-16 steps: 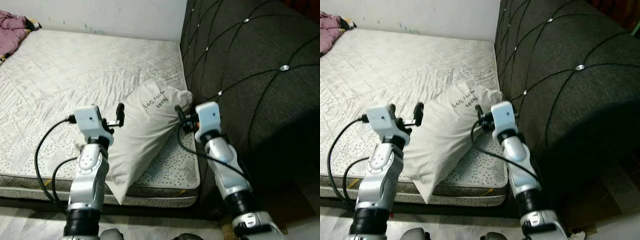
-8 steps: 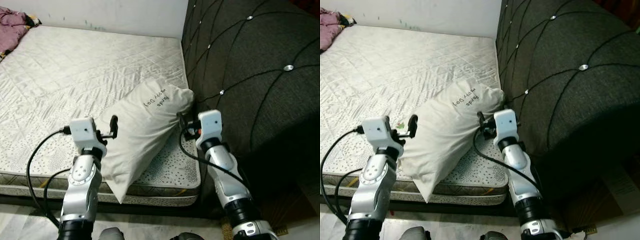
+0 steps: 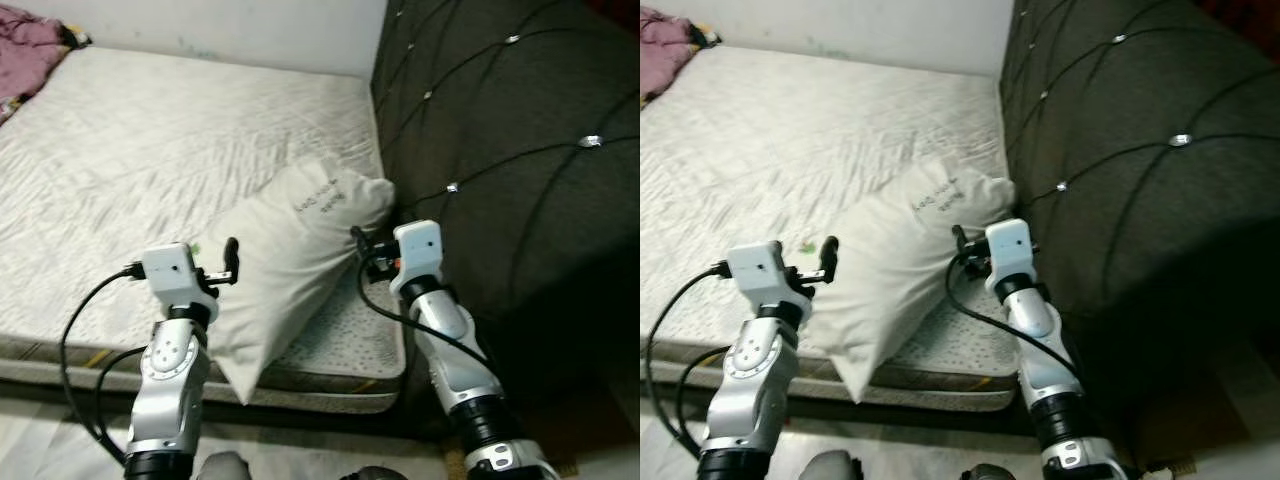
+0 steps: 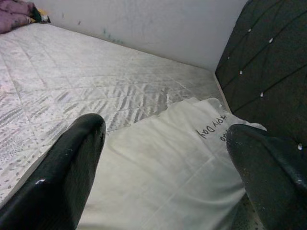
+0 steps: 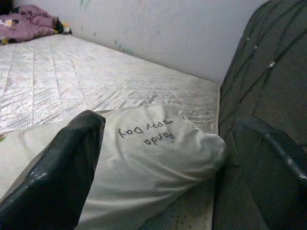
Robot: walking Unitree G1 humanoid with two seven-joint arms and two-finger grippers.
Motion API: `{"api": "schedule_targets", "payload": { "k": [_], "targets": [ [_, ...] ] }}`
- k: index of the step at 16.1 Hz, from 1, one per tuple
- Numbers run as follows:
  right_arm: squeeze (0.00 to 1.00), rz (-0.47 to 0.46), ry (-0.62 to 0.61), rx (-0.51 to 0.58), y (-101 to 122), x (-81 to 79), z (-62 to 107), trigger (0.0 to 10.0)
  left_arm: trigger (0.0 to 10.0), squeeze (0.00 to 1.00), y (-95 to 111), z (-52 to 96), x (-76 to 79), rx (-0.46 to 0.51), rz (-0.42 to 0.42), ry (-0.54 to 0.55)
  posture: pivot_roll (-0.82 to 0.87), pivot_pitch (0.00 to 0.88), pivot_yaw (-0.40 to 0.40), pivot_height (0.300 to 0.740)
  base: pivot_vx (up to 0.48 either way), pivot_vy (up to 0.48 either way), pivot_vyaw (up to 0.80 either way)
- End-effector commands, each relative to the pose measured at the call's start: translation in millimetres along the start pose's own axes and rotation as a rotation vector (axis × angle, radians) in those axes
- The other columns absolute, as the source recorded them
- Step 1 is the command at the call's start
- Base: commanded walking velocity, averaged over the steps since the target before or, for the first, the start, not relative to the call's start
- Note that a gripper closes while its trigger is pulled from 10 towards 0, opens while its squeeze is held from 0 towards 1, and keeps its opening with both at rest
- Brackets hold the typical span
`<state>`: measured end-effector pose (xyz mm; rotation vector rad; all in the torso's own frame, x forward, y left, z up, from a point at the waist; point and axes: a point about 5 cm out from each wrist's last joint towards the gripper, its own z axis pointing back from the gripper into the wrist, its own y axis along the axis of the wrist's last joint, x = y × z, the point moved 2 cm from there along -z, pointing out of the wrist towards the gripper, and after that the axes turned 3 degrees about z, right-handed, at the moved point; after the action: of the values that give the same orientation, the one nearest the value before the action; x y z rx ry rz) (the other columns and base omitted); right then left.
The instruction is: Clean up the room
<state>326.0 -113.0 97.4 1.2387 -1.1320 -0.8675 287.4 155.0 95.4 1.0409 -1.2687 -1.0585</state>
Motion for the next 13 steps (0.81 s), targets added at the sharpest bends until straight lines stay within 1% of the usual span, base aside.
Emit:
{"api": "schedule_targets", "payload": {
  "k": [1,5,13],
  "targets": [
    [0.0,-0.004,-0.012,0.018,6.2,0.7,-0.9,10.0,10.0,0.0,4.1,-2.4,1.3,0.007,-0.013,-0.02,0.05,0.0,-0.073,0.74,0.0,0.48,0.0],
    [0.0,0.009,-0.02,0.016,7.0,3.4,-0.4,10.0,10.0,0.0,5.6,-4.7,3.2,0.012,-0.016,-0.027,0.04,0.0,-0.072,0.74,0.0,0.392,0.0],
    [0.0,0.02,-0.004,0.009,7.2,1.5,-3.1,10.0,10.0,0.0,7.4,-6.1,3.0,0.025,-0.022,-0.014,0.05,0.0,-0.078,0.74,0.0,0.0,0.0]
  ]
}}
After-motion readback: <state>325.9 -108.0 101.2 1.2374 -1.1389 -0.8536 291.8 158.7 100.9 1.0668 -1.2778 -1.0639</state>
